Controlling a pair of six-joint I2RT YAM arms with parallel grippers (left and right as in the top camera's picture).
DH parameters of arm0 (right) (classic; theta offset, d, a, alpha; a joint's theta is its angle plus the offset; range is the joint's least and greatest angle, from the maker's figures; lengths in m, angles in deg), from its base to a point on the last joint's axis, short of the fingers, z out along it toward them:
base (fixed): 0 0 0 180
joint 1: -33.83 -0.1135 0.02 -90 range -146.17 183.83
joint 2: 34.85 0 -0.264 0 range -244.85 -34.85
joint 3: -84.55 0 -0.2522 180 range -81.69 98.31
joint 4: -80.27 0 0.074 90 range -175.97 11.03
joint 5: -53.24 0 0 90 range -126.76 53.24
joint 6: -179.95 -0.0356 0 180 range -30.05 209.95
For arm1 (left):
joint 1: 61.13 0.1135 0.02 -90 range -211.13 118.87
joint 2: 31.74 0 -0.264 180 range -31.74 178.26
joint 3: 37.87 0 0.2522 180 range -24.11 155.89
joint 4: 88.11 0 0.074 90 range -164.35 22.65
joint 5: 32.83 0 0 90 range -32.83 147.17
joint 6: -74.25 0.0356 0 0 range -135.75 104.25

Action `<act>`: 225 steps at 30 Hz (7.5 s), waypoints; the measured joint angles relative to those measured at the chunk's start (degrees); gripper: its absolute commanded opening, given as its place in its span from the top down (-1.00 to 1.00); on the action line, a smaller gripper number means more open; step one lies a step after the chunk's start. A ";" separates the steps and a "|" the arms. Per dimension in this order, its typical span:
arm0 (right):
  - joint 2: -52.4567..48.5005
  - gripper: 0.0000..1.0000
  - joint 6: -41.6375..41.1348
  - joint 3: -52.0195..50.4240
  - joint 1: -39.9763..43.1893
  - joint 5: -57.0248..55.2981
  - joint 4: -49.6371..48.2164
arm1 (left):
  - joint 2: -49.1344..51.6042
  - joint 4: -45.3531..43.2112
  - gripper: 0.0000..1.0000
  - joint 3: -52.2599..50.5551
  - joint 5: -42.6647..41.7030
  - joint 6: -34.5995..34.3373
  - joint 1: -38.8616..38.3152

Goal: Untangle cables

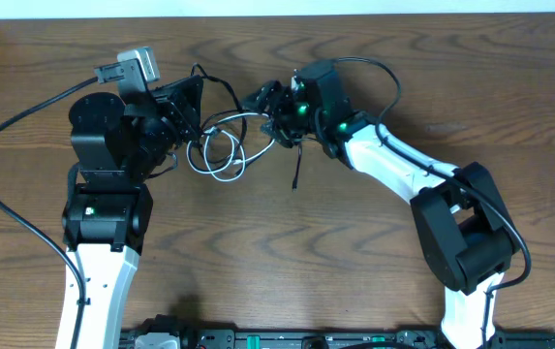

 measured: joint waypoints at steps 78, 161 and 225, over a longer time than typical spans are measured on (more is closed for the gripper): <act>11.39 0.98 49.59 -0.02 8.68 -21.07 31.95 | 0.44 17.42 0.85 0.00 46.12 -9.11 5.90; 7.78 0.05 52.24 -0.02 20.83 -7.76 55.58 | 37.38 7.45 -0.30 0.00 7.26 0.13 2.05; 36.15 0.98 47.32 -13.55 14.10 12.52 3.76 | 37.38 7.78 -0.09 0.00 4.44 0.04 2.05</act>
